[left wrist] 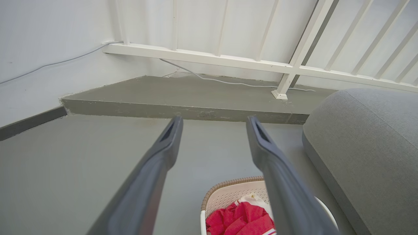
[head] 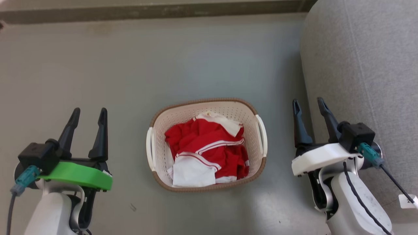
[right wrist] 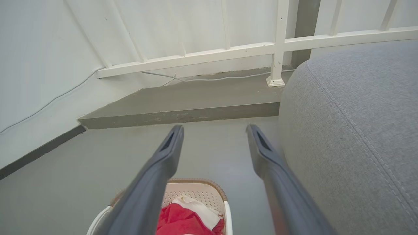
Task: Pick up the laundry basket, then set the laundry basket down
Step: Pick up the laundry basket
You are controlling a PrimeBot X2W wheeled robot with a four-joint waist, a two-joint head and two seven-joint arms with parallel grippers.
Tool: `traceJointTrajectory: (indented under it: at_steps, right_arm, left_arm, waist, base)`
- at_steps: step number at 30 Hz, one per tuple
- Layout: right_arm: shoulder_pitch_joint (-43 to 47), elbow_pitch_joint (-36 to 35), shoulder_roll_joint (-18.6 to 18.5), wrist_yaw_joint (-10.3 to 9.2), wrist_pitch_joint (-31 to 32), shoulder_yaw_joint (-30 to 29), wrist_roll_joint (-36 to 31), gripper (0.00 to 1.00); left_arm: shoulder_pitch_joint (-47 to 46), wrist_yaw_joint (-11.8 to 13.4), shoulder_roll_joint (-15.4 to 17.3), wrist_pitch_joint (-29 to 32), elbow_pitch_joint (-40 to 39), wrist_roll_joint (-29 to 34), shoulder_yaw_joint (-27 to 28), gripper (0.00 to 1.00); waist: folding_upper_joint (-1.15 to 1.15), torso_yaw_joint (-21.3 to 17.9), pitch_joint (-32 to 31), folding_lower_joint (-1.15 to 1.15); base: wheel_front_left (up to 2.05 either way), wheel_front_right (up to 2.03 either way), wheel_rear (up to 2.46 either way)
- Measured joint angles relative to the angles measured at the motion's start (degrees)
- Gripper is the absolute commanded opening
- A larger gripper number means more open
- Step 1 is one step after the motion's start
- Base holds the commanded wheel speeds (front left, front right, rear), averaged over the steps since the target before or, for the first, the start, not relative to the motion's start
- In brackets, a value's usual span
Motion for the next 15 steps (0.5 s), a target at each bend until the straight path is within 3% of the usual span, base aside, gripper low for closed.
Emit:
traceJointTrajectory:
  at_steps: [7,15]
  right_arm:
    - [-3.55,1.96,-0.02,-0.48,-0.01,0.4,0.68,1.0]
    - [-8.89,8.78,-0.09,-0.91,-0.09,2.05,1.72,1.0]
  left_arm:
    - [-3.1,0.0,2.14,0.0,2.12,-2.16,-2.86,1.0]
    - [-8.67,0.0,5.42,0.29,8.38,-6.04,-8.8,1.0]
  waist:
    - [0.0,0.0,5.7,0.0]
    - [0.0,0.07,13.12,0.0]
  base:
    - [0.0,0.0,0.0]
    - [0.0,0.0,0.0]
